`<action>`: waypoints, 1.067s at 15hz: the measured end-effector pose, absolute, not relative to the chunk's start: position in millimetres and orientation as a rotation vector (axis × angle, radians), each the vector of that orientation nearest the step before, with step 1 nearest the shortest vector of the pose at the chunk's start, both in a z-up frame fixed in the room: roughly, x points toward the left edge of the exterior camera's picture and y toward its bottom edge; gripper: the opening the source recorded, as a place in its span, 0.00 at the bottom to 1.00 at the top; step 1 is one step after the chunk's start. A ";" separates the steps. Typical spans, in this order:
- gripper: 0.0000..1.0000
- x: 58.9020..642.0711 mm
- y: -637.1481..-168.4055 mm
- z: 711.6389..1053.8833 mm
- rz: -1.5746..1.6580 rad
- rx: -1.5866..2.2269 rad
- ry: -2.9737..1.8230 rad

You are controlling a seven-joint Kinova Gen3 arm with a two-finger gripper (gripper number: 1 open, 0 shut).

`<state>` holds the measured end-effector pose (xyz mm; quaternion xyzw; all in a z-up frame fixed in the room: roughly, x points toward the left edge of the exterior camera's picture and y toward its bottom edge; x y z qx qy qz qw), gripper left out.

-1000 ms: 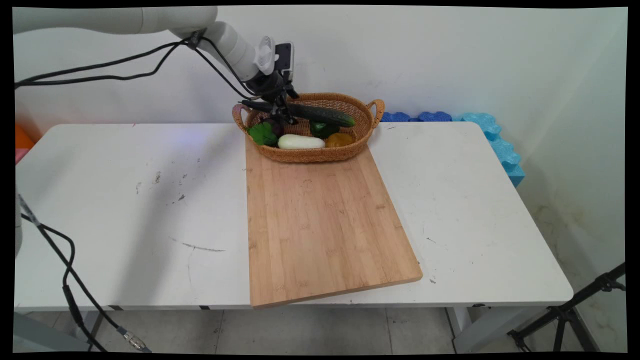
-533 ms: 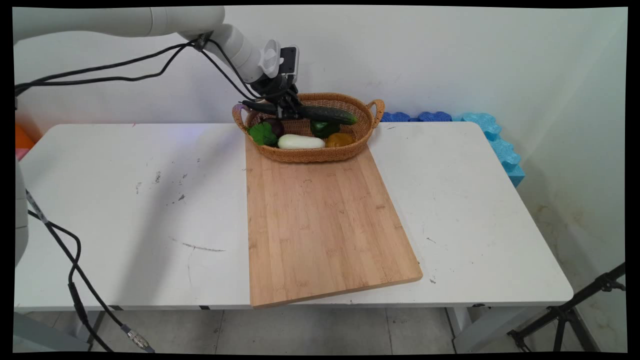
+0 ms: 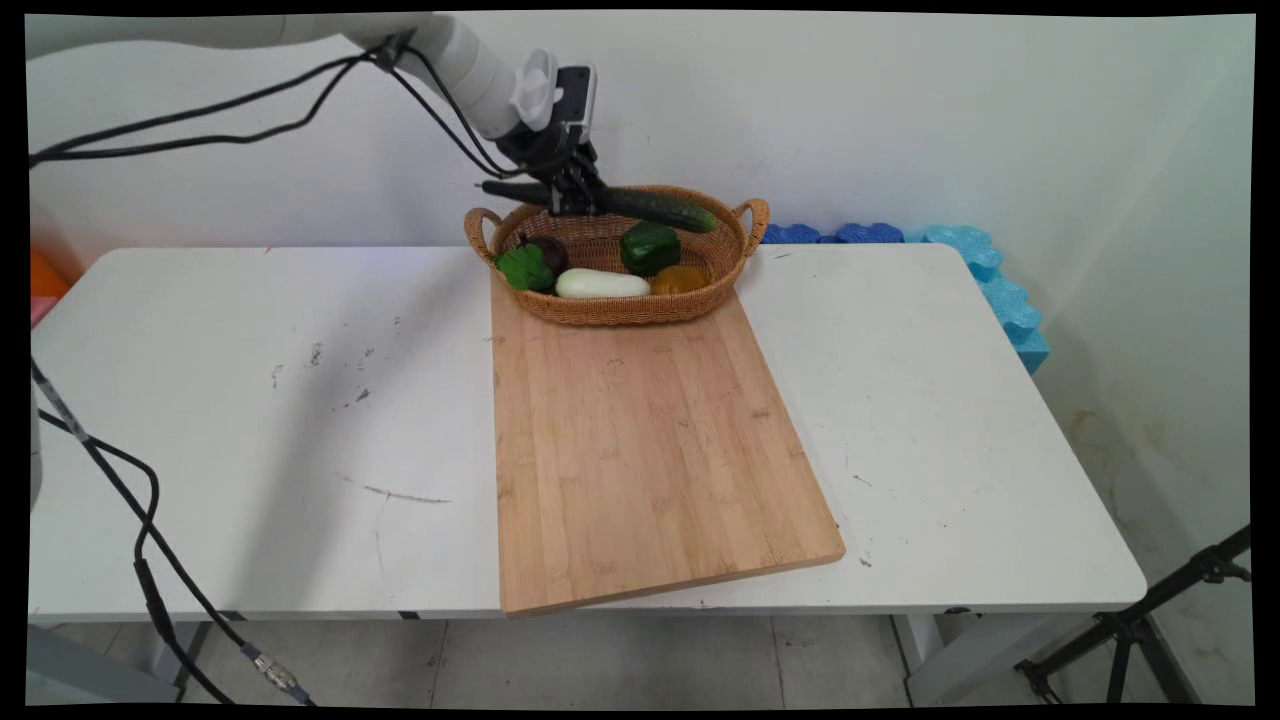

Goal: Place the picked object on the cutting board

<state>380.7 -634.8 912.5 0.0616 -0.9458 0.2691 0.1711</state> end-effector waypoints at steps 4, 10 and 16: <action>0.00 377.0 -623.4 947.2 0.804 0.122 -2.670; 0.00 373.7 -586.8 984.4 0.817 0.124 -2.654; 0.00 361.5 -530.5 998.1 0.756 0.202 -2.644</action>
